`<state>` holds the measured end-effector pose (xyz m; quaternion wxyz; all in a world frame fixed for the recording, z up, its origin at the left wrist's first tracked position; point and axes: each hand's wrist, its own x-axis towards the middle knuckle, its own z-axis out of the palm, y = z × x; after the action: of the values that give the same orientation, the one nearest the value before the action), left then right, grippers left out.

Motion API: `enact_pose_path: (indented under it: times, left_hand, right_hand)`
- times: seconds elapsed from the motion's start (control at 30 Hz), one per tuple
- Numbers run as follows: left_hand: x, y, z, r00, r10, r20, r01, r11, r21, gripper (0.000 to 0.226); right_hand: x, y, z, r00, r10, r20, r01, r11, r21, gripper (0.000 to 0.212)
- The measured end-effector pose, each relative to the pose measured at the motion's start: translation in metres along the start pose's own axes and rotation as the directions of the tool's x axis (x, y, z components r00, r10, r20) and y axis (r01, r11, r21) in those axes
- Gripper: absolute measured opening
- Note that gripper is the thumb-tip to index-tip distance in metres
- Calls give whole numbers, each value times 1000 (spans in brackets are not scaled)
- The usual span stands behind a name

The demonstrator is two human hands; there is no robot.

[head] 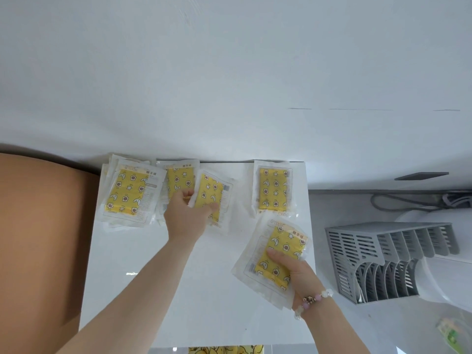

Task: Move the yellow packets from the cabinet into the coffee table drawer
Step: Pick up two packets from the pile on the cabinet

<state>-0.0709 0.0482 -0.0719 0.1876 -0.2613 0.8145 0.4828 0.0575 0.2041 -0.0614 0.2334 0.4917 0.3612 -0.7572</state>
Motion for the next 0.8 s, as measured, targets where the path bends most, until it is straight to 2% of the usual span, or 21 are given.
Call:
enact_pose_path:
  times: [0.13, 0.2, 0.3, 0.37, 0.43, 0.5, 0.53, 0.57, 0.63, 0.67, 0.73, 0.8]
  left_hand:
    - [-8, 10, -20, 999, 28, 28, -22, 981, -193, 44]
    - [-15, 14, -29, 994, 65, 92, -42, 971, -237, 42]
    - [-25, 21, -45, 961, 151, 233, -103, 973, -205, 29]
    - [-28, 35, -58, 880, 220, 420, -144, 968, -205, 21]
    - [-27, 48, -65, 733, 220, 644, -134, 974, -181, 19]
    - [-27, 59, -61, 583, 165, 796, -231, 972, -33, 14]
    - [-27, 62, -55, 539, 139, 831, -326, 944, 54, 11]
    - [-27, 64, -48, 519, 112, 847, -417, 898, 137, 12]
    - [-25, 62, -32, 521, 98, 848, -586, 763, 272, 34]
    - [-25, 63, -25, 519, 109, 848, -620, 731, 285, 32]
    - [-26, 64, -17, 517, 128, 847, -620, 738, 267, 12]
    - [-27, 62, -12, 526, 173, 833, -642, 723, 255, 20]
  right_hand:
    - [8, -7, -1, 998, -9, -70, 8, 1000, -6, 8]
    - [12, -13, -2, 996, -5, -95, 5, 1000, -3, 10]
    - [18, -22, -4, 995, -11, -103, 13, 1000, 11, 15]
    - [20, -29, -5, 996, -26, -86, 27, 999, 17, 19]
    - [24, -34, -6, 997, -34, -64, 34, 999, -9, 23]
    - [24, -37, 0, 999, -39, -19, 38, 998, -51, 31]
    - [26, -37, 3, 999, -46, 19, 48, 996, -72, 34]
    - [25, -36, 8, 997, -43, 60, 49, 994, -97, 35]
    - [21, -33, 19, 992, -22, 124, 39, 989, -140, 26]
    - [20, -31, 24, 989, -11, 146, 33, 989, -145, 22]
    - [18, -27, 29, 982, 18, 186, 3, 994, -112, 30]
    - [17, -22, 33, 979, 32, 201, -19, 998, -65, 37]
